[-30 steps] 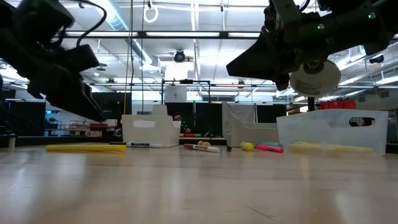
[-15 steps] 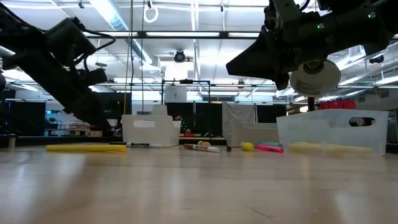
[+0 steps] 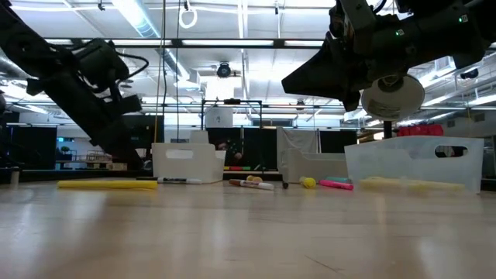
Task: Pick & Place Markers
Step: Put the black marker pen into the white bin
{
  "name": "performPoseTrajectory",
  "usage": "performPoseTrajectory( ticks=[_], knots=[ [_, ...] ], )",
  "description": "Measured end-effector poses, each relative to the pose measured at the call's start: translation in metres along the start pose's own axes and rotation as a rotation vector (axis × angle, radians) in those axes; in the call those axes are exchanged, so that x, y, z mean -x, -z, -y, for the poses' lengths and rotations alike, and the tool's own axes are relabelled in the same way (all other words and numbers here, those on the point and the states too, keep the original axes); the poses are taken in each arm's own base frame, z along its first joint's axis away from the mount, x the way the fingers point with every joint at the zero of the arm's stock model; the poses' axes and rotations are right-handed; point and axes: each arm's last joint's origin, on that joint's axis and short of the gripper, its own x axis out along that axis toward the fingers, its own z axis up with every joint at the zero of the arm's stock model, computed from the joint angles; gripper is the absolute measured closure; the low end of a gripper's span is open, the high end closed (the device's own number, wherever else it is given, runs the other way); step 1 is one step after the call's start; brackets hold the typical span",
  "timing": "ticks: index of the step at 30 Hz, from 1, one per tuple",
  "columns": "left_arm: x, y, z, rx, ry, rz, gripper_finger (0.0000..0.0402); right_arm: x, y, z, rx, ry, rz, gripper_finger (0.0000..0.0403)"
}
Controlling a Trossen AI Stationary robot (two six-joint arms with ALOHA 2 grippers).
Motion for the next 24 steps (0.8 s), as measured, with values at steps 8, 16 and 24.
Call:
performPoseTrajectory(
  ticks=[8,16,24],
  knots=[
    [-0.020,0.001,-0.004,-0.058,0.041,-0.015,0.0140,0.000,0.000,0.000,0.001,-0.009,-0.004,0.0347],
    [-0.036,0.006,-0.001,-0.102,0.083,-0.040,0.0144,0.000,0.000,-0.001,0.002,-0.011,-0.006,0.0347],
    [-0.037,0.009,0.007,-0.135,0.198,-0.060,0.0220,0.000,0.000,-0.001,0.002,-0.010,-0.006,0.0347]
  ],
)
